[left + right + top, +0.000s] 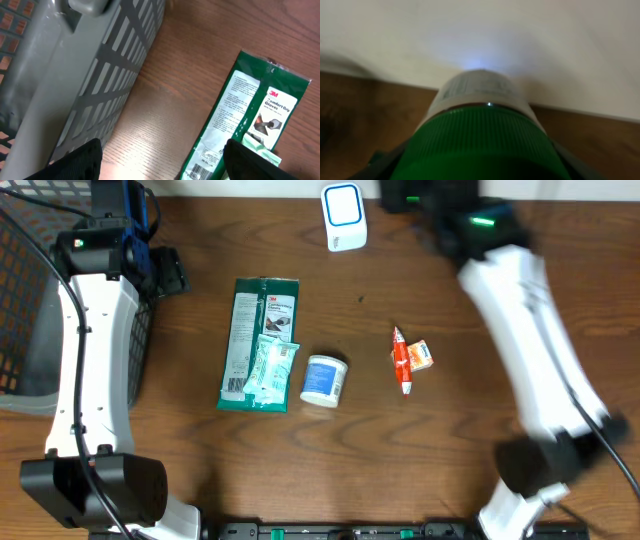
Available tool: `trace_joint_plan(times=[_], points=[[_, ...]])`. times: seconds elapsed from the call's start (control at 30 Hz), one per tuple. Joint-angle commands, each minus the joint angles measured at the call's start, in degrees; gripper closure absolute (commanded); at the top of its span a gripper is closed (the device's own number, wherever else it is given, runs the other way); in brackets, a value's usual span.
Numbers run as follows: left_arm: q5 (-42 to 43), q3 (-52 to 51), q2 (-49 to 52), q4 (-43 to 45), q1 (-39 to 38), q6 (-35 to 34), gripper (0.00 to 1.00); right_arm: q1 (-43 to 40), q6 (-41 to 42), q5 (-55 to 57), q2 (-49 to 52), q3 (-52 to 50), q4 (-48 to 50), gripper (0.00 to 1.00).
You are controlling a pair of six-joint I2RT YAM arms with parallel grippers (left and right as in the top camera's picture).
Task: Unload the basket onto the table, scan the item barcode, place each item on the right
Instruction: 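Carry the jar right and set it down at the table's right edge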
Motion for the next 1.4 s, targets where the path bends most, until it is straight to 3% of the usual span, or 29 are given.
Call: trace_joint_plan(times=[0.0, 0.2, 0.33, 0.77, 0.97, 1.1, 1.23, 1.27, 1.3, 1.37], points=[[-1.6, -0.3, 0.7, 0.0, 0.6, 1.0, 0.22, -5.7, -0.2, 1.3, -5.0, 0.7, -10.8, 0.96], [-1.6, -0.3, 0.7, 0.0, 0.6, 1.0, 0.22, -16.6, -0.2, 1.2, -4.9, 0.5, -33.7, 0.99], [-1.6, -0.3, 0.7, 0.0, 0.6, 1.0, 0.22, -24.2, -0.2, 1.2, -2.3, -2.4, -39.8, 0.99], [-1.6, -0.3, 0.7, 0.0, 0.6, 1.0, 0.22, -42.2, -0.2, -4.3, 1.9, -26.8, -20.3, 0.99], [-1.6, -0.3, 0.7, 0.0, 0.6, 1.0, 0.22, -45.5, 0.1, -6.9, 2.0, -34.9, -11.5, 0.98], [-1.6, -0.3, 0.7, 0.0, 0.6, 1.0, 0.22, -46.2, 1.2, -6.9, 2.0, -38.7, -7.6, 0.9], [-1.6, -0.3, 0.7, 0.0, 0.6, 1.0, 0.22, -46.2, 1.1, -6.9, 2.0, -41.6, -5.0, 0.75], [-1.6, -0.3, 0.7, 0.0, 0.6, 1.0, 0.22, -46.2, 1.1, -6.9, 2.0, -41.8, -5.0, 0.64], [-1.6, -0.3, 0.7, 0.0, 0.6, 1.0, 0.22, -46.2, 1.1, -6.9, 2.0, -41.9, -5.1, 0.39], [-1.6, -0.3, 0.7, 0.0, 0.6, 1.0, 0.22, -46.2, 1.1, -6.9, 2.0, -41.9, -5.6, 0.07]])
